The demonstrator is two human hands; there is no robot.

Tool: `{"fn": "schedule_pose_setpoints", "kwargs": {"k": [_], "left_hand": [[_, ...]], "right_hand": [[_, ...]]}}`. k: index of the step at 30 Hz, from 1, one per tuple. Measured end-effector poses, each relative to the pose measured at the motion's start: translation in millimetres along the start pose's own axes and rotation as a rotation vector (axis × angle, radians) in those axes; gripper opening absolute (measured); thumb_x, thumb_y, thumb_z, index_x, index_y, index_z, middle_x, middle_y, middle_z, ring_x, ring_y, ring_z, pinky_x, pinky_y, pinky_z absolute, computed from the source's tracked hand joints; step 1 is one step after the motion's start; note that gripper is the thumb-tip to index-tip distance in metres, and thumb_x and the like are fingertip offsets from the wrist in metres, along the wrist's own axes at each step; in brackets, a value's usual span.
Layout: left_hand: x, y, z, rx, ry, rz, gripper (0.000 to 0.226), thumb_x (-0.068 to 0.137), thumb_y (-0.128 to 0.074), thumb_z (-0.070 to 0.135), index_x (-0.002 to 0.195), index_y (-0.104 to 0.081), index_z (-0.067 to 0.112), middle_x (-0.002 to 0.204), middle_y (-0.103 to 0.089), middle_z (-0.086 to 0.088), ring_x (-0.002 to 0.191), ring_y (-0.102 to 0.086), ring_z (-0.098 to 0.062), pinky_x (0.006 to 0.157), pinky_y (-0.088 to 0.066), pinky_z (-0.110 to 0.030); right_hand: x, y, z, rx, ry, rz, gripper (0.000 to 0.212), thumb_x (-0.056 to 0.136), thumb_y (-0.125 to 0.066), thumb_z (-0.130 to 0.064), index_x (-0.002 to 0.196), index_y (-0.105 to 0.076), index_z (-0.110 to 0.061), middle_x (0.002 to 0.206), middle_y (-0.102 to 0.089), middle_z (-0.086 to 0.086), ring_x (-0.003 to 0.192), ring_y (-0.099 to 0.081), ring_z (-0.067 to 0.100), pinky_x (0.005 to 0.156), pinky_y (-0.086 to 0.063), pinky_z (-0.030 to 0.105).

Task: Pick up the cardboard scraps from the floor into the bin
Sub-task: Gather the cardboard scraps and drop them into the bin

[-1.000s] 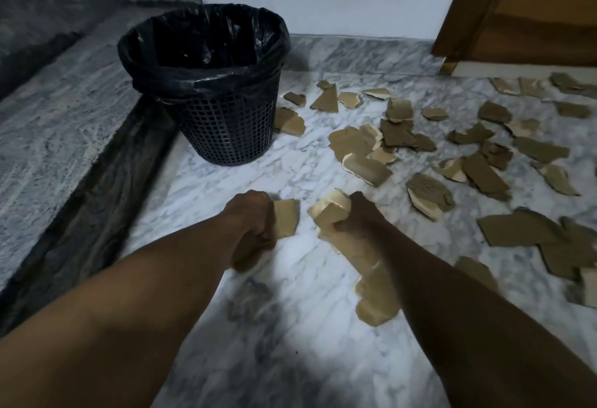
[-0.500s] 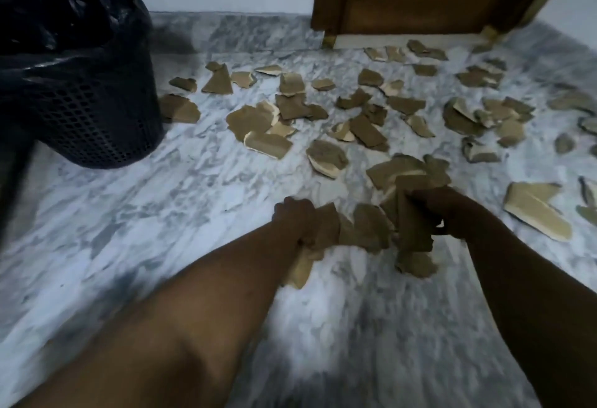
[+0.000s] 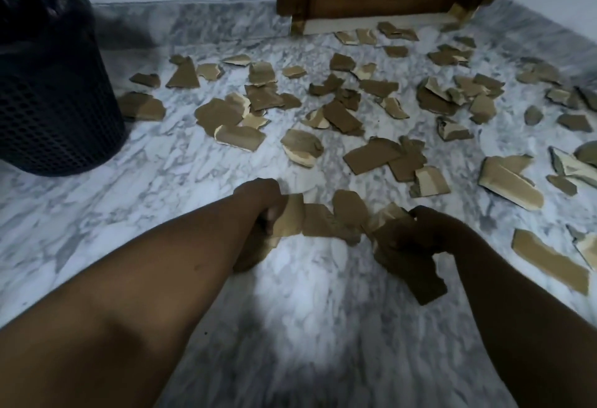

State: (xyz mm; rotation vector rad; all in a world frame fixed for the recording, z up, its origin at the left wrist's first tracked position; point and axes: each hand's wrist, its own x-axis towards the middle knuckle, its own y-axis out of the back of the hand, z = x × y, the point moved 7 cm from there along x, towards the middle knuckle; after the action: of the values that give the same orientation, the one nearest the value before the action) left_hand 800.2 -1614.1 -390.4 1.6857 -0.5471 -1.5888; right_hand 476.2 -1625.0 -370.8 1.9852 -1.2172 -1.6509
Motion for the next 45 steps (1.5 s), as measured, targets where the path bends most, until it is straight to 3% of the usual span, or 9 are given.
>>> {"fn": "schedule_pose_setpoints", "kwargs": {"k": [2, 9, 17, 23, 27, 30, 39, 42, 45], "left_hand": [[-10.2, 10.3, -17.3, -0.025, 0.041, 0.0, 0.038, 0.063, -0.089, 0.023, 0.092, -0.066, 0.011, 0.116, -0.062, -0.008, 0.084, -0.054, -0.023, 0.071, -0.042, -0.03], [-37.3, 15.9, 31.5, -0.11, -0.195, 0.041, 0.072, 0.081, -0.068, 0.059, 0.13, -0.06, 0.007, 0.131, -0.058, -0.01, 0.114, -0.056, -0.027, 0.089, -0.042, -0.031], [-8.1, -30.5, 82.3, -0.046, -0.25, 0.163, 0.066, 0.074, -0.076, 0.054, 0.122, -0.06, 0.011, 0.122, -0.041, -0.009, 0.121, -0.037, -0.034, 0.09, -0.048, -0.043], [4.7, -36.0, 90.9, 0.037, -0.165, 0.097, 0.073, 0.069, -0.077, 0.058, 0.117, -0.062, 0.005, 0.121, -0.048, -0.013, 0.116, -0.039, -0.033, 0.09, -0.048, -0.042], [3.0, -32.1, 88.8, -0.061, -0.103, 0.119, 0.102, 0.061, -0.088, 0.049, 0.138, -0.038, 0.004, 0.133, -0.042, -0.017, 0.121, -0.044, -0.035, 0.089, -0.048, -0.042], [1.4, -27.7, 86.1, -0.11, -0.076, 0.099, 0.118, 0.058, -0.091, 0.043, 0.144, -0.021, 0.004, 0.136, -0.039, -0.017, 0.125, -0.047, -0.032, 0.094, -0.049, -0.04], [9.8, -23.2, 92.5, 0.076, -0.155, 0.03, 0.09, 0.077, -0.076, 0.053, 0.141, -0.042, 0.001, 0.145, -0.04, -0.012, 0.132, -0.04, -0.03, 0.099, -0.043, -0.034], [8.9, -20.1, 94.3, 0.125, -0.146, 0.052, 0.092, 0.076, -0.075, 0.056, 0.143, -0.038, 0.005, 0.143, -0.037, -0.014, 0.133, -0.035, -0.032, 0.102, -0.039, -0.036], [11.7, -19.9, 95.5, 0.125, -0.14, 0.025, 0.089, 0.077, -0.075, 0.055, 0.142, -0.04, 0.005, 0.142, -0.038, -0.014, 0.131, -0.038, -0.032, 0.101, -0.039, -0.035]], "right_hand": [[-9.3, 11.0, 0.2, 0.044, -0.059, -0.035, 0.027, 0.085, -0.076, -0.014, 0.102, -0.057, -0.003, 0.085, -0.055, 0.01, 0.067, -0.054, 0.021, 0.041, -0.044, 0.024], [3.4, 16.9, -40.9, 0.324, -0.066, -0.035, 0.03, 0.093, -0.066, -0.034, 0.092, -0.055, -0.006, 0.07, -0.049, 0.012, 0.053, -0.044, 0.022, 0.055, -0.042, 0.032], [44.0, -19.0, -74.8, 0.203, 0.101, 0.141, 0.049, 0.089, -0.068, -0.026, 0.124, -0.057, 0.006, 0.111, -0.061, 0.02, 0.108, -0.061, 0.037, 0.09, -0.053, 0.044], [57.3, -23.2, -76.1, 0.27, 0.161, 0.193, 0.055, 0.084, -0.07, -0.024, 0.127, -0.053, 0.005, 0.121, -0.059, 0.024, 0.114, -0.059, 0.04, 0.094, -0.052, 0.049], [62.9, -29.5, -64.2, 0.416, 0.085, 0.102, 0.03, 0.076, -0.078, -0.009, 0.093, -0.057, 0.004, 0.087, -0.055, 0.017, 0.095, -0.057, 0.032, 0.073, -0.049, 0.038], [55.2, -34.7, -63.6, 0.458, 0.014, -0.012, 0.055, 0.079, -0.08, -0.013, 0.123, -0.054, 0.008, 0.115, -0.059, 0.023, 0.105, -0.059, 0.039, 0.076, -0.054, 0.045], [72.5, 39.4, -12.6, 0.56, 0.05, 0.23, 0.08, 0.046, -0.088, -0.046, 0.107, -0.064, 0.0, 0.093, -0.065, 0.016, 0.081, -0.063, 0.034, 0.049, -0.05, 0.029], [105.7, 69.6, 21.6, 0.33, 0.073, 0.299, 0.121, 0.031, -0.085, -0.075, 0.132, -0.057, -0.014, 0.126, -0.059, 0.015, 0.109, -0.059, 0.037, 0.076, -0.058, 0.047], [81.3, 62.2, 7.0, 0.271, 0.179, 0.196, 0.08, 0.068, -0.089, -0.04, 0.131, -0.057, -0.002, 0.125, -0.06, 0.017, 0.112, -0.058, 0.03, 0.09, -0.053, 0.046]]}}
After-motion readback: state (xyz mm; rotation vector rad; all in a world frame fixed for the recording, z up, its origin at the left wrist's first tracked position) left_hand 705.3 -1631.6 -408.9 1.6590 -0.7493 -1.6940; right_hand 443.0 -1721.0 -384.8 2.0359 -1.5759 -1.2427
